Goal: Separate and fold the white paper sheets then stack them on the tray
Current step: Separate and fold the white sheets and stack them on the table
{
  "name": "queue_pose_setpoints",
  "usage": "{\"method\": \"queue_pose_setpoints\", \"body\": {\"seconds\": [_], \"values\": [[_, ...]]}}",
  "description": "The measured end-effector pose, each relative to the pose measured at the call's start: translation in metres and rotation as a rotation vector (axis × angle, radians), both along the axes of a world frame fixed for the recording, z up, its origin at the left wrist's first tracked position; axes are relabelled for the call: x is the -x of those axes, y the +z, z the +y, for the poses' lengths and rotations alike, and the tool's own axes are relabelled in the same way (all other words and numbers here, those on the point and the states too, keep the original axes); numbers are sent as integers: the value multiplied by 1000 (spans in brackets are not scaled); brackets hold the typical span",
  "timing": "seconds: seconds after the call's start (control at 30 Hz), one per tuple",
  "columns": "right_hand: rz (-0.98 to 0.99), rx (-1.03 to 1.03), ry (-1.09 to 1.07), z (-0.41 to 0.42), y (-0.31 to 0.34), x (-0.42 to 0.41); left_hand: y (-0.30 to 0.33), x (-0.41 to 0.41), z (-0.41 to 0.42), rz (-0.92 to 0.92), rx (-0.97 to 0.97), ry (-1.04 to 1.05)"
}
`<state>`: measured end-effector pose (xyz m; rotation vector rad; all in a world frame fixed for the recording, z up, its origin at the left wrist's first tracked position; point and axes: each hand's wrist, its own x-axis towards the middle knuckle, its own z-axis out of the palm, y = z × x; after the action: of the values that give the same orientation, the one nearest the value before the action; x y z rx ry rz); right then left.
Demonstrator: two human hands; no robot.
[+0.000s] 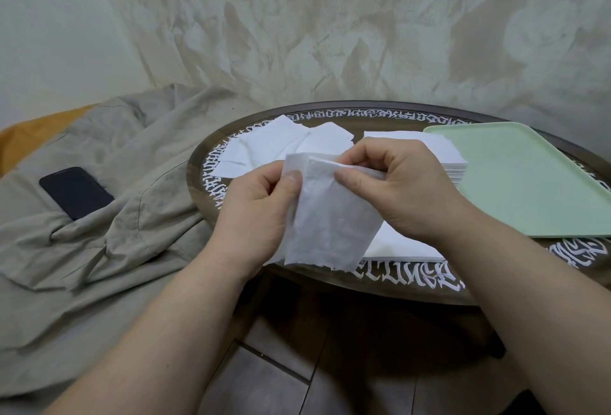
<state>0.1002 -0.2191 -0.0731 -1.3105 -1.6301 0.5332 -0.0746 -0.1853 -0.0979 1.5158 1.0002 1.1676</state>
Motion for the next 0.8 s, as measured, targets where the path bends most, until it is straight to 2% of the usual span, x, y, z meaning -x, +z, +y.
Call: {"method": "queue_pose_setpoints", "body": {"seconds": [0.13, 0.33, 0.5, 0.8], "values": [[-12, -3, -35, 1, 0, 0, -1, -2, -1, -23, 61, -42], [70, 49, -14, -1, 1, 1, -2, -3, -3, -143, 206, -145], [170, 135, 67, -2, 3, 1, -4, -3, -3, -187, 235, -181], [163, 125, 42, 0, 1, 2, -5, -6, -5, -185, 210, -258]]}}
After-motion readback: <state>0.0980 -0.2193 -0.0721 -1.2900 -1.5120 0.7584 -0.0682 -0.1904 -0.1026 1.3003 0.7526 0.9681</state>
